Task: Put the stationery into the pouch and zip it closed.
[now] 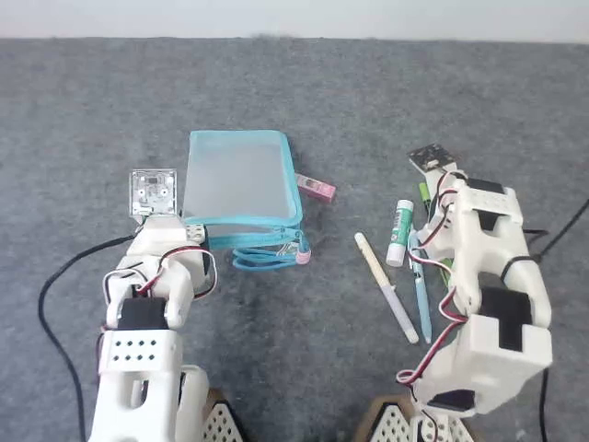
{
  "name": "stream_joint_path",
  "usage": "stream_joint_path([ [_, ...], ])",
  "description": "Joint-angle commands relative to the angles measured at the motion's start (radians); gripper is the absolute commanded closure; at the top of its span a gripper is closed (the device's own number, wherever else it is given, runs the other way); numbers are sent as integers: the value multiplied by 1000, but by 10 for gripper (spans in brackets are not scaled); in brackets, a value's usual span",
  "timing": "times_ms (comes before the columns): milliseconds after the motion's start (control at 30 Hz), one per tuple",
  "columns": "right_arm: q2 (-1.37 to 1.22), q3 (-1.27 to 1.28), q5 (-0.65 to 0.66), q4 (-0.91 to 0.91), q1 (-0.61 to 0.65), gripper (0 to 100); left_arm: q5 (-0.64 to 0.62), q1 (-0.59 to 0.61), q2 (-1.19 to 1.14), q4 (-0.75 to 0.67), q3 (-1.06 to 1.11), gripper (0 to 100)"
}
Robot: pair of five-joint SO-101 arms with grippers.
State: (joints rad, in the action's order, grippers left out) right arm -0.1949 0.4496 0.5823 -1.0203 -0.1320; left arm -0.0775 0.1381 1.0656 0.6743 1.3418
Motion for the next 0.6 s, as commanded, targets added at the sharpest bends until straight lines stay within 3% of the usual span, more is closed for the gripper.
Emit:
stream_joint_path([
  [0, -12, -41, 9, 25, -8, 939, -18, 8, 15, -34, -10, 988],
  [67, -8, -44, 11, 24, -10, 997, -18, 8, 15, -34, -8, 988],
  [233, 2, -78, 14, -7, -10, 991, -18, 8, 11, -52, -5, 988],
  [567, 426, -313, 14, -473, -1, 992, -26, 8, 9, -114, 31, 988],
])
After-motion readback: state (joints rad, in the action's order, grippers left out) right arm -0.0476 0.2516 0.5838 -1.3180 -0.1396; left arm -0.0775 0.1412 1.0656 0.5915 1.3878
